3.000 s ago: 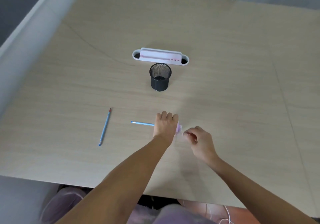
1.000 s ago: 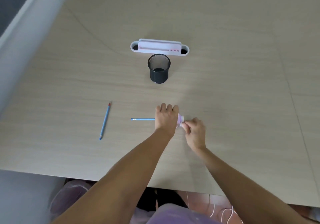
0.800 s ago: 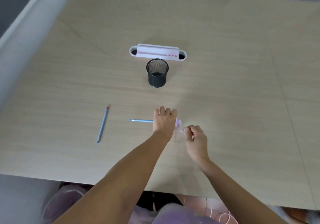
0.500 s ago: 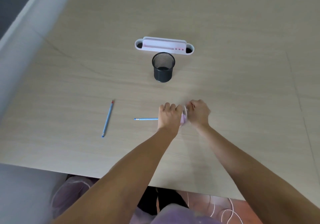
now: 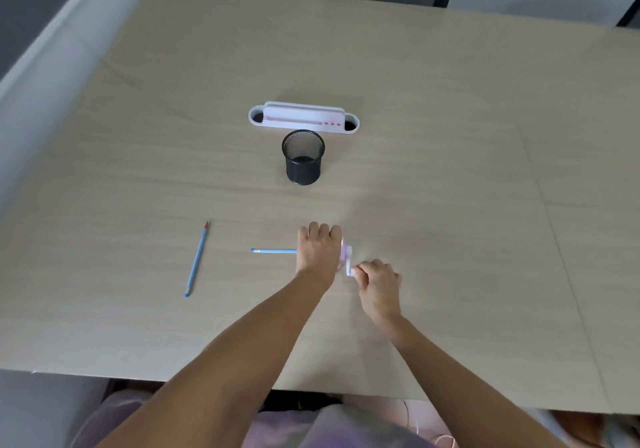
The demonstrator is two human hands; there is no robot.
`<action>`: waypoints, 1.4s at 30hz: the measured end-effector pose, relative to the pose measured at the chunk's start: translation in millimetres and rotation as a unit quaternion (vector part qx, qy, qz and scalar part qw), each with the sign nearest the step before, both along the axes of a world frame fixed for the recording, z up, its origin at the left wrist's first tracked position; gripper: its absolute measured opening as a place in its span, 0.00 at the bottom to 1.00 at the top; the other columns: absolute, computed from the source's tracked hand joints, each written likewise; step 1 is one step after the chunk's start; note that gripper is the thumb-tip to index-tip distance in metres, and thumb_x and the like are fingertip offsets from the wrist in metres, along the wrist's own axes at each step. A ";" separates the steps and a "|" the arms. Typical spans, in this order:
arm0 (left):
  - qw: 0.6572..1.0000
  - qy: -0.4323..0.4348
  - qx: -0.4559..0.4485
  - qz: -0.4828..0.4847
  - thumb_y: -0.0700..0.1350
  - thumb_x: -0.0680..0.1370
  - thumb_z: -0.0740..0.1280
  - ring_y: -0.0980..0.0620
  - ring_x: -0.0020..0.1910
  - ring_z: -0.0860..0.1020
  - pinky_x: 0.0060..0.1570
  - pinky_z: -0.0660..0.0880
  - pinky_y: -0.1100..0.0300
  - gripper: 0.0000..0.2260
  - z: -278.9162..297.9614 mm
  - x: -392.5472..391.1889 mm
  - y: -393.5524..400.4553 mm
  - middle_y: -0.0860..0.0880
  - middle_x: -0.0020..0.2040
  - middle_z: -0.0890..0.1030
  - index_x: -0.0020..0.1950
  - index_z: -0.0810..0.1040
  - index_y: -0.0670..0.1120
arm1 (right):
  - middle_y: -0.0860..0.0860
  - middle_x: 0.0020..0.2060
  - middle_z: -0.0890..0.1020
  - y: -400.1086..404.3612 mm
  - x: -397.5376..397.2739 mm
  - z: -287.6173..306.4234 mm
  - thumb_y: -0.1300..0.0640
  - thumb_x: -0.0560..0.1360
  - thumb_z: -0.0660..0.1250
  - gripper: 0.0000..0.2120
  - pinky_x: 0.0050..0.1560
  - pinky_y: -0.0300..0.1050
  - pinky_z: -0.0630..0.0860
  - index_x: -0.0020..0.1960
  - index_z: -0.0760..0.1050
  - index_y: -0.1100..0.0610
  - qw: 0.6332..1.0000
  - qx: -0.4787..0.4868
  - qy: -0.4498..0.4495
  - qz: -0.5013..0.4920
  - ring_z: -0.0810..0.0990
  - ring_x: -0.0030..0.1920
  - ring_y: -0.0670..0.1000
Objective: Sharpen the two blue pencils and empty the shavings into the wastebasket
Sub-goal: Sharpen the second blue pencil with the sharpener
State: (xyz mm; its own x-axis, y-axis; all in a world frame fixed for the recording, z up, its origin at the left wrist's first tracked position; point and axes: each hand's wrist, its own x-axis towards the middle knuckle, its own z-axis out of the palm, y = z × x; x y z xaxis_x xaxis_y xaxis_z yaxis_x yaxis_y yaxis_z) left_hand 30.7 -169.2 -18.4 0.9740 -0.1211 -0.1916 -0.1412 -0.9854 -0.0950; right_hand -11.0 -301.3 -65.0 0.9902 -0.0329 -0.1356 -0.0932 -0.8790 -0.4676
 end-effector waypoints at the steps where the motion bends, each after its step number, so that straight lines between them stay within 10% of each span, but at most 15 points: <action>1: 1.000 0.020 -0.007 0.005 0.50 0.63 0.75 0.48 0.46 0.73 0.43 0.67 0.58 0.22 0.5 0.8 -0.1 0.50 0.45 0.77 0.52 0.71 0.47 | 0.54 0.37 0.78 -2.3 2.2 2.7 0.54 0.76 0.59 0.12 0.41 0.49 0.64 0.38 0.78 0.54 1.000 0.002 0.020 0.007 0.74 0.39 0.58; 4: 0.994 0.079 -0.072 -0.004 0.53 0.60 0.80 0.46 0.56 0.70 0.51 0.69 0.55 0.42 8.9 3.4 4.0 0.47 0.58 0.69 0.66 0.61 0.46 | 0.56 0.39 0.77 -11.2 6.5 10.5 0.54 0.73 0.67 0.05 0.41 0.46 0.69 0.44 0.77 0.56 0.998 0.053 0.033 0.031 0.77 0.42 0.60; 7: 0.965 0.104 -0.239 0.027 0.44 0.61 0.79 0.45 0.64 0.66 0.59 0.69 0.53 0.50 21.5 0.2 20.3 0.47 0.67 0.62 0.74 0.51 0.48 | 0.52 0.52 0.74 -11.6 14.4 37.5 0.57 0.66 0.74 0.29 0.50 0.40 0.68 0.65 0.70 0.56 0.987 0.139 0.048 0.065 0.75 0.50 0.50; 10: 0.959 0.099 -0.254 0.074 0.35 0.68 0.68 0.45 0.64 0.67 0.62 0.65 0.54 0.37 21.9 -6.4 47.4 0.46 0.67 0.65 0.74 0.56 0.47 | 0.47 0.57 0.70 -1.0 31.9 62.6 0.57 0.64 0.76 0.39 0.54 0.38 0.65 0.71 0.63 0.55 0.979 0.130 0.046 0.148 0.71 0.54 0.46; 16: 0.965 0.107 -0.229 0.064 0.40 0.79 0.58 0.43 0.54 0.77 0.58 0.70 0.54 0.09 9.9 -11.3 61.2 0.46 0.55 0.80 0.57 0.73 0.45 | 0.59 0.49 0.78 18.8 49.3 70.6 0.58 0.66 0.70 0.22 0.41 0.40 0.67 0.60 0.74 0.58 0.973 0.023 0.071 0.219 0.77 0.45 0.60; 33: 0.934 0.083 -0.315 0.145 0.55 0.75 0.64 0.42 0.45 0.78 0.40 0.65 0.59 0.16 10.5 -17.7 82.0 0.43 0.43 0.83 0.42 0.81 0.43 | 0.54 0.40 0.75 28.4 49.5 73.6 0.55 0.62 0.63 0.22 0.38 0.43 0.71 0.55 0.75 0.59 0.969 -0.022 0.053 0.241 0.72 0.37 0.55; 38: 0.939 0.086 -0.276 0.188 0.64 0.72 0.65 0.46 0.37 0.72 0.41 0.63 0.59 0.23 5.9 -23.1 106.6 0.50 0.30 0.70 0.28 0.67 0.47 | 0.52 0.40 0.73 31.2 47.1 78.2 0.55 0.63 0.62 0.22 0.39 0.45 0.74 0.56 0.74 0.58 0.970 -0.023 0.063 0.235 0.74 0.35 0.55; 42: 0.926 0.082 -0.301 0.213 0.58 0.75 0.65 0.45 0.50 0.76 0.53 0.67 0.55 0.15 2.1 -30.4 138.0 0.46 0.49 0.76 0.51 0.79 0.47 | 0.53 0.42 0.75 28.8 45.7 77.0 0.59 0.67 0.67 0.20 0.41 0.49 0.77 0.59 0.73 0.57 0.971 -0.012 0.055 0.234 0.76 0.35 0.57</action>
State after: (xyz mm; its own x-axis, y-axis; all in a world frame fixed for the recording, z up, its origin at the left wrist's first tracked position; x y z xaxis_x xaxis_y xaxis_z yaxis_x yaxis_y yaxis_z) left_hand 0.2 -31.2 -16.3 0.9216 0.1348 -0.3640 0.3089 -0.8227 0.4772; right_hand 34.7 -272.5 12.0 0.8773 0.4125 -0.2453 0.2710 -0.8477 -0.4561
